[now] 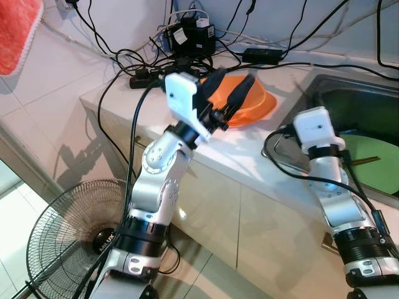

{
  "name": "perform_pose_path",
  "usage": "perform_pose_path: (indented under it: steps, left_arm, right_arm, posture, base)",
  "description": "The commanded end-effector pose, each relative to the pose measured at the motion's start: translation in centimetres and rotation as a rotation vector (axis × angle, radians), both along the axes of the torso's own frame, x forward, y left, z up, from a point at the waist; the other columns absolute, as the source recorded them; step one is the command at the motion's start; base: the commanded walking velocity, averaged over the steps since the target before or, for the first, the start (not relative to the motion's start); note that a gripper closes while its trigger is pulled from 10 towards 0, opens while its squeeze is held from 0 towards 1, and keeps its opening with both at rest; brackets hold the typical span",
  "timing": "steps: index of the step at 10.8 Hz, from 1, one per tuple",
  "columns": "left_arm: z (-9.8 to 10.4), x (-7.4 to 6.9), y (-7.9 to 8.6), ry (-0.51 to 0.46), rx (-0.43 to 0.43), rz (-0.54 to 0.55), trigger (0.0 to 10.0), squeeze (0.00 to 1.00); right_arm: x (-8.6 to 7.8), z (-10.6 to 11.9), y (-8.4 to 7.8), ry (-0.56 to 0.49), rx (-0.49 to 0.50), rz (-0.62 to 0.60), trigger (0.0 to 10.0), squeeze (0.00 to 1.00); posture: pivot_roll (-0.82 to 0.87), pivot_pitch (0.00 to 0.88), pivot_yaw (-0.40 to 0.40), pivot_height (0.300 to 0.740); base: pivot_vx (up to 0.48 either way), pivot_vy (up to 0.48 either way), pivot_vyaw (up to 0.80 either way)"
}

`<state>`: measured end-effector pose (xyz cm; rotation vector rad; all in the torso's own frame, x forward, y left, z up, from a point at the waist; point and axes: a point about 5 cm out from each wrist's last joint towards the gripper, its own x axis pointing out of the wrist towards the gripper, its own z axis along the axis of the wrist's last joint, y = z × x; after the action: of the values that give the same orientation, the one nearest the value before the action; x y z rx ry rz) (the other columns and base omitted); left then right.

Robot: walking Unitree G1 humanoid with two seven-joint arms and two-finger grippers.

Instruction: Kitchen organization

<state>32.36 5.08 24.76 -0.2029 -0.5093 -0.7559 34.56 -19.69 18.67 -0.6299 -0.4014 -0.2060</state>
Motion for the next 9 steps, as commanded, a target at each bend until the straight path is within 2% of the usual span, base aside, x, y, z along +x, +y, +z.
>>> perform_pose_path:
  steps: [1,3,4,5,6,7,9]
  left_arm:
    - [-0.1,0.0,0.4,0.014,-0.015,0.015,10.0,0.00]
    - [-0.8,0.0,0.5,0.036,0.013,0.024,10.0,0.00]
    - [-2.5,0.1,0.4,0.072,0.088,0.044,10.0,0.00]
    - [-4.5,-0.1,0.5,0.123,0.128,0.050,10.0,0.00]
    - [-6.9,-0.2,0.7,0.189,0.183,0.062,10.0,0.00]
    - [-8.4,-0.2,0.9,0.231,0.232,0.078,10.0,0.00]
    - [-9.4,0.1,1.1,0.258,0.263,0.096,10.0,0.00]
  right_arm:
    - [0.5,0.6,0.2,-0.008,0.026,0.005,0.0,0.00]
    - [1.1,0.2,-0.9,0.037,0.089,-0.046,0.0,0.00]
    - [1.7,-0.4,-2.1,0.082,0.183,-0.088,0.0,0.00]
    - [2.0,-0.7,-2.6,0.116,0.256,-0.104,10.0,0.00]
    - [2.4,-1.0,-3.1,0.159,0.344,-0.130,10.0,0.00]
    - [2.9,-1.1,-3.3,0.193,0.434,-0.132,10.0,0.00]
    - [3.4,-1.3,-3.0,0.242,0.461,-0.110,10.0,0.00]
  posture:
    - [0.05,0.024,0.131,0.740]
    - [0.05,0.025,0.131,0.740]
    - [0.05,0.025,0.131,0.740]
    - [0.05,0.025,0.131,0.740]
    - [0.06,0.024,0.130,0.740]
    - [0.06,0.023,0.128,0.740]
    - [0.05,0.022,0.126,0.740]
  base:
    - [0.000,0.000,0.00]
    - [0.000,0.000,0.00]
    - [0.000,0.000,0.00]
    - [0.000,0.000,0.00]
    - [0.000,0.000,0.00]
    - [0.000,0.000,0.00]
    - [0.000,0.000,0.00]
